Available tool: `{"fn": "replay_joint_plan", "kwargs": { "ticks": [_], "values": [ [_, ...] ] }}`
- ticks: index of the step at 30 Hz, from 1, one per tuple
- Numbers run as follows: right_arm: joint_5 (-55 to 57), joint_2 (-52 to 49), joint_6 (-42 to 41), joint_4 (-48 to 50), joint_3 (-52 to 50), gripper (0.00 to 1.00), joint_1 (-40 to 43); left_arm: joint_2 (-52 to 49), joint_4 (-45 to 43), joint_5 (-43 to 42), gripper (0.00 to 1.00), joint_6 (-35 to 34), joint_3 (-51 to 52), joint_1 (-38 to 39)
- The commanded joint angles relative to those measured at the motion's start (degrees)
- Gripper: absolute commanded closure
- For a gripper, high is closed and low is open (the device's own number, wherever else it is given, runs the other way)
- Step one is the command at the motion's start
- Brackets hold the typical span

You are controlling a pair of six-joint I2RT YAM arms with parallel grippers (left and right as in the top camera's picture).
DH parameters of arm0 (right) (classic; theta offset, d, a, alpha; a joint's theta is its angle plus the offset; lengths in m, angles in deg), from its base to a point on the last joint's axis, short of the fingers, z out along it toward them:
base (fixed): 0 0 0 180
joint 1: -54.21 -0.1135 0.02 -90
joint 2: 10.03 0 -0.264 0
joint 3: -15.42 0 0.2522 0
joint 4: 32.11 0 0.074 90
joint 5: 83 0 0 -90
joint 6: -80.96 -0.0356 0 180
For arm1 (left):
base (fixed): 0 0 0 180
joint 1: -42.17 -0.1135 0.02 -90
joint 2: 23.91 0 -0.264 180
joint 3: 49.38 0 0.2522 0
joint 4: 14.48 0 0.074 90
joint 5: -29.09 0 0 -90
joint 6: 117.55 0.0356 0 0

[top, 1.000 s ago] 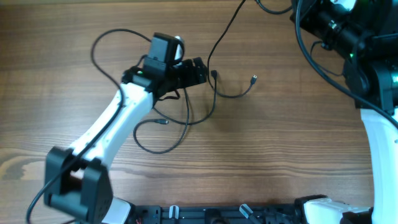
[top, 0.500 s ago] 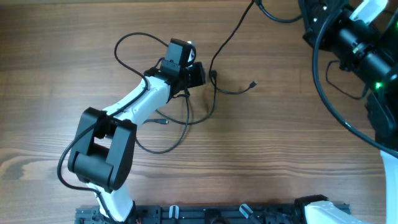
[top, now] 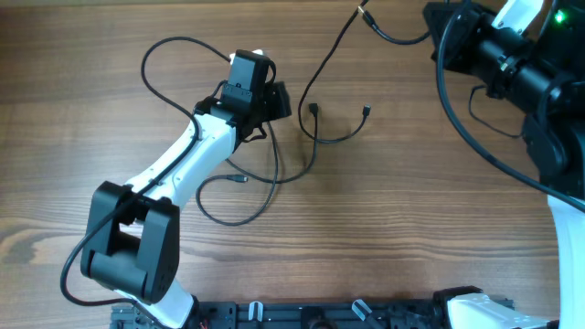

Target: Untangle cables

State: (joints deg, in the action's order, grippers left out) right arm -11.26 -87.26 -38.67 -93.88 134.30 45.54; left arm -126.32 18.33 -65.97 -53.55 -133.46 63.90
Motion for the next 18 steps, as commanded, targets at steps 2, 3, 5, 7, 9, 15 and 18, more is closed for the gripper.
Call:
{"fn": "replay_joint_plan", "kwargs": {
  "ticks": [2,3,5,7,9,15,18],
  "values": [
    [-4.24,1.42,1.22,-0.04,0.63,0.96,3.61,0.42,7.85,-12.17,0.2,11.45,0.26,-1.81],
    [-5.44,1.36,1.2,-0.22,0.63,0.96,4.37,0.42,9.07,-13.25,0.2,12.59,0.26,-2.64],
    [-6.69,1.33,1.18,-0.7,0.63,0.96,5.4,0.52,10.62,-21.07,0.22,16.63,0.26,-5.05],
    [-7.17,1.33,1.44,-1.11,0.63,0.96,5.81,0.52,10.78,-28.04,0.23,18.6,0.26,-6.67],
    [-7.21,1.33,2.23,-1.29,0.63,0.96,5.81,0.52,10.29,-30.47,0.25,19.41,0.44,-6.99],
    [-7.32,1.31,2.6,-1.79,0.63,0.96,5.81,0.5,-1.99,-25.92,0.27,13.81,5.73,-1.31],
    [-7.32,1.31,2.67,-2.23,0.63,0.96,5.81,0.5,-9.29,-23.37,0.27,10.03,9.29,0.83]
  ]
}}
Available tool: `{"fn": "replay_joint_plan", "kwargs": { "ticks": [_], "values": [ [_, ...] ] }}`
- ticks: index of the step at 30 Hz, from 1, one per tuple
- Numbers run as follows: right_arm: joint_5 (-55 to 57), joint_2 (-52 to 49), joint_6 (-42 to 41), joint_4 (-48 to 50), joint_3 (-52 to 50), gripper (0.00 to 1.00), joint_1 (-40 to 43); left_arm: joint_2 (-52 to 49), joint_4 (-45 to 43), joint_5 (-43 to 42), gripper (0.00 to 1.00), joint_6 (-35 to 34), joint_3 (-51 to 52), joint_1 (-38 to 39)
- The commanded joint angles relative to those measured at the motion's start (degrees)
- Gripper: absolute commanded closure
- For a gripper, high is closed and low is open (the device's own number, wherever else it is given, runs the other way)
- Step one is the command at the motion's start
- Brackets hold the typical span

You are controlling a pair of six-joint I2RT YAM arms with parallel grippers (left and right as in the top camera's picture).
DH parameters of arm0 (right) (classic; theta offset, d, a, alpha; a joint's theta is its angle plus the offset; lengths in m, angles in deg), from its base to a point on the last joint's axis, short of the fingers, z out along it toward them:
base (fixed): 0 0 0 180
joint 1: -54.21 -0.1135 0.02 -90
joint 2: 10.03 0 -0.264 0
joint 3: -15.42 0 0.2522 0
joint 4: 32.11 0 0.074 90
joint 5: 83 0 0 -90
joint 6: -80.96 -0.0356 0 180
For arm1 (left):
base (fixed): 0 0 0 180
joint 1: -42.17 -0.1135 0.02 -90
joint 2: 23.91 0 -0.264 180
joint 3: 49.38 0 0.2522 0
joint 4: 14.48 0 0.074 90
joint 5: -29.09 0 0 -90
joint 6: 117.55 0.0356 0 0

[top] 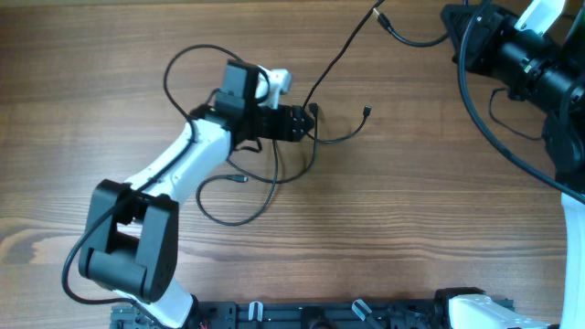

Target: Untangle cables

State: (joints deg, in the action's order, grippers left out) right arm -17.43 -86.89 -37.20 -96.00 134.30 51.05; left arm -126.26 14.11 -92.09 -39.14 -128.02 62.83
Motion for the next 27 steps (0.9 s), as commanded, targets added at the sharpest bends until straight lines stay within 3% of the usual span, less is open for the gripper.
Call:
{"fn": "replay_joint_plan", "kwargs": {
  "ticks": [1,6,8,11,13,14,16,19,24,27],
  "values": [
    [-1.18,0.94,1.2,-0.13,0.63,0.96,0.31,0.44,-6.69,3.78,0.26,-5.01,4.74,2.34],
    [-1.27,0.94,1.18,-0.2,0.63,0.96,0.31,0.02,-13.64,16.79,0.26,-8.85,7.3,3.91],
    [-1.97,0.94,1.2,-0.22,0.63,0.96,0.28,-0.5,-17.59,18.27,0.26,-8.9,7.37,4.0],
    [-2.73,0.96,1.2,-0.28,0.63,0.96,0.28,-1.9,-22.53,20.92,0.34,-12.17,7.37,4.0],
    [-2.73,0.96,1.18,-0.52,0.63,0.96,0.28,-3.17,-23.96,23.21,0.46,-14.78,7.37,3.98],
    [-2.73,0.96,1.2,-0.55,0.63,0.96,0.28,-3.56,-24.11,23.43,0.58,-14.8,7.37,3.98],
    [-2.71,0.96,1.2,-0.55,0.63,0.96,0.28,-3.87,-23.41,25.18,0.94,-14.8,7.37,3.98],
    [-2.67,0.96,1.29,-0.55,0.63,0.96,0.28,-3.58,-21.44,33.83,0.96,-14.29,7.37,3.91],
    [-2.21,0.94,2.34,-0.52,0.63,0.96,0.31,1.33,-19.96,47.5,0.96,-3.78,7.34,3.93],
    [-2.23,0.94,2.54,-0.5,0.63,0.96,0.31,4.39,-19.93,42.77,0.96,-3.39,7.34,3.98]
  ]
}}
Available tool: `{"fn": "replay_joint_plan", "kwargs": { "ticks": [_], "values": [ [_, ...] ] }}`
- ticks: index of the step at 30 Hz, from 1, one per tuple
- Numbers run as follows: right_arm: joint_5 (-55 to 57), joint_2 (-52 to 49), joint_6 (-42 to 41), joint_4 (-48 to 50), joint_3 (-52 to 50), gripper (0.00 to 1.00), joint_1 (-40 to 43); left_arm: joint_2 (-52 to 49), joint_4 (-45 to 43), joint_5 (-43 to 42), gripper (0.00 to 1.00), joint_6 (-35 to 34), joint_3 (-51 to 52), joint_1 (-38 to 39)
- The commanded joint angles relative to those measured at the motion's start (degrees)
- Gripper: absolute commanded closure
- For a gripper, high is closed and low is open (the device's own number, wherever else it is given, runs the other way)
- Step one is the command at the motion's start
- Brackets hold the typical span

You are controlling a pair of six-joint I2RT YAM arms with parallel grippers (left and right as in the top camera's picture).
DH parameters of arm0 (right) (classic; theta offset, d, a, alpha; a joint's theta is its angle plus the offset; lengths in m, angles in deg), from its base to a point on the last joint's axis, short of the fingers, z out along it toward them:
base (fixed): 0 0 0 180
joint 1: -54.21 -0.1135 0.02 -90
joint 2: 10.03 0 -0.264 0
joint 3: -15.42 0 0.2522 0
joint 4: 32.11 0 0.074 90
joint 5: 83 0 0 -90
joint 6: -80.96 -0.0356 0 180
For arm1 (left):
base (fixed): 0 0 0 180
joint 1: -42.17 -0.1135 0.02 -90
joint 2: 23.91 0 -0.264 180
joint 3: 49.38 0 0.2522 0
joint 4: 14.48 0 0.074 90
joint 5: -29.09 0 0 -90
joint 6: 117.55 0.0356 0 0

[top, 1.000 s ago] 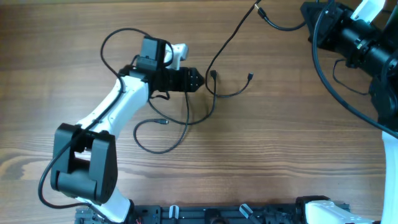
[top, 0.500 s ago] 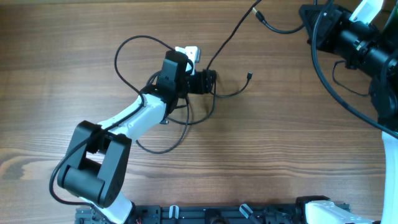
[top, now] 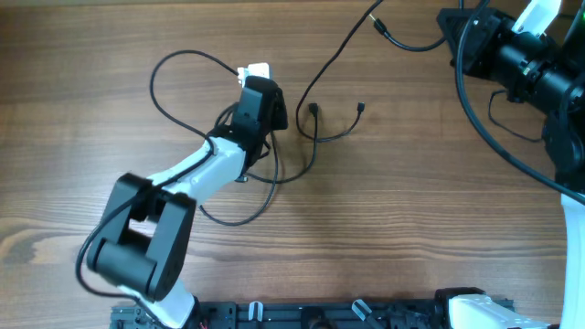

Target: Untangle cables

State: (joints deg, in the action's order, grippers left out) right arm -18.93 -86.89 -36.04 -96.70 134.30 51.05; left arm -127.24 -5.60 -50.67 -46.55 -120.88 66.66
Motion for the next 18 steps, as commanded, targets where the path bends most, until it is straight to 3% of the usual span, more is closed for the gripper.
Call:
{"fn": "replay_joint_plan", "kwargs": {
  "ticks": [1,3,5,6,11,14,18],
  "values": [
    [-0.72,0.94,1.42,0.2,0.63,0.96,0.31,5.68,0.0,-1.57,0.92,4.02,0.2,0.15],
    [-0.72,0.94,1.51,0.2,0.63,0.96,0.31,5.75,1.53,-7.87,0.7,4.0,0.2,0.15],
    [-0.72,0.94,1.57,0.17,0.63,0.96,0.31,5.75,5.79,-12.61,0.38,3.58,0.22,0.11],
    [-0.72,0.94,1.57,0.17,0.63,0.96,0.31,5.75,7.67,-13.7,0.3,3.58,0.2,0.02],
    [-0.74,0.94,1.53,0.17,0.63,0.96,0.31,5.68,12.57,-26.16,0.23,0.13,0.92,-2.8],
    [-0.79,0.94,1.53,0.13,0.63,0.96,0.31,4.0,9.6,-30.18,0.1,0.17,1.27,-4.11],
    [-0.98,0.94,1.53,0.13,0.63,0.96,0.31,-0.22,3.39,-41.81,0.08,0.98,1.27,-6.38]
  ]
}}
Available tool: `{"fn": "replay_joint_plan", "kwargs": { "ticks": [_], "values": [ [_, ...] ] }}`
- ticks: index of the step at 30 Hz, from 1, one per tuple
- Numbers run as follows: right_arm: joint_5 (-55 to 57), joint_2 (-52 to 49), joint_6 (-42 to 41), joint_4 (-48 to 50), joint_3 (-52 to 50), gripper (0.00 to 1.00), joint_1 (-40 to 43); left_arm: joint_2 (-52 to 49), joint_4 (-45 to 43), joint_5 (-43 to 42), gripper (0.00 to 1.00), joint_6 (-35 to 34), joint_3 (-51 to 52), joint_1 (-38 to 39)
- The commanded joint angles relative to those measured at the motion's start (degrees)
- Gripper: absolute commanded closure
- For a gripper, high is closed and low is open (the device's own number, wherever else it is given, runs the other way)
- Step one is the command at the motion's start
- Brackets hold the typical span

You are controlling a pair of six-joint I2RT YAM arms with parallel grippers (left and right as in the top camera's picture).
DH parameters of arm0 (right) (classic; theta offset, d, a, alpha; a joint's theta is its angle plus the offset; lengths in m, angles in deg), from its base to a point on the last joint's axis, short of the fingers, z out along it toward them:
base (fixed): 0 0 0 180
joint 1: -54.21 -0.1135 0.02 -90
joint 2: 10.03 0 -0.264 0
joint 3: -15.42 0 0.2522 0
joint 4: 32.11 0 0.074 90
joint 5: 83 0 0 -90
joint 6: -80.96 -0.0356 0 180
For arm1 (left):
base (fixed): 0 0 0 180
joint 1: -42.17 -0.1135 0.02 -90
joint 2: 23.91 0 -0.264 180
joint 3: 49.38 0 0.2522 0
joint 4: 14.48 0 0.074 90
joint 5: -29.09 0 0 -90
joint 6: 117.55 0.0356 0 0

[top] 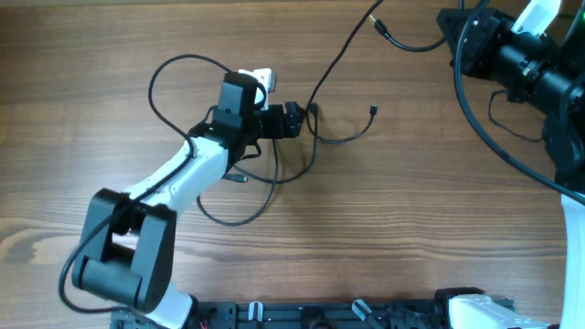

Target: Untangle cables

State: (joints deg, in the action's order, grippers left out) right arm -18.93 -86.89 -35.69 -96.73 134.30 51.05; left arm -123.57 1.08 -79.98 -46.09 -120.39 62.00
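Several thin black cables (274, 179) lie crossed over each other in the middle of the table. One makes a big loop (153, 87) at the left, and a white plug (260, 78) lies at the top of the tangle. A short cable (343, 139) has free ends at the left and right. My left gripper (292, 120) points right, low over the tangle beside the short cable's left end (313, 110); its jaws are too dark to read. My right gripper (454, 35), at the top right, is shut on a long black cable (411, 43) near its plug (381, 25).
The left arm (178, 178) lies slantwise across the loops of the tangle. The right arm's own thick cables (475, 128) hang at the right edge. A black rail (320, 315) runs along the front edge of the wooden table (411, 228).
My left gripper has turned from pointing up-right to pointing right and now reaches to the short cable's left end. That cable's right end has shifted slightly right. The right arm has stayed put.
At first my left gripper sat over the tangle's top, with the right gripper holding its cable at the top right. Then the left reached right to the short cable and the right arm moved right. The left drew back, and now it reaches right again.
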Motion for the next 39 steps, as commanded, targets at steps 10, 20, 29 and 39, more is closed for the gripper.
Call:
{"fn": "replay_joint_plan", "kwargs": {
  "ticks": [10,20,29,39],
  "values": [
    [-0.96,0.94,1.2,0.15,0.63,0.96,0.31,-10.32,-12.33,-20.83,0.12,6.97,0.79,-2.8],
    [-0.94,0.94,1.64,0.02,0.63,0.96,0.31,-10.23,-9.2,-31.69,0.13,19.39,0.79,-7.26],
    [-0.98,0.94,1.62,-0.44,0.63,0.96,0.28,-10.25,-10.95,-23.87,0.14,26.03,0.79,0.98],
    [-1.16,0.94,1.64,-1.81,0.63,0.95,0.28,-12.31,-20.72,-8.46,0.14,25.24,0.79,6.32]
  ]
}}
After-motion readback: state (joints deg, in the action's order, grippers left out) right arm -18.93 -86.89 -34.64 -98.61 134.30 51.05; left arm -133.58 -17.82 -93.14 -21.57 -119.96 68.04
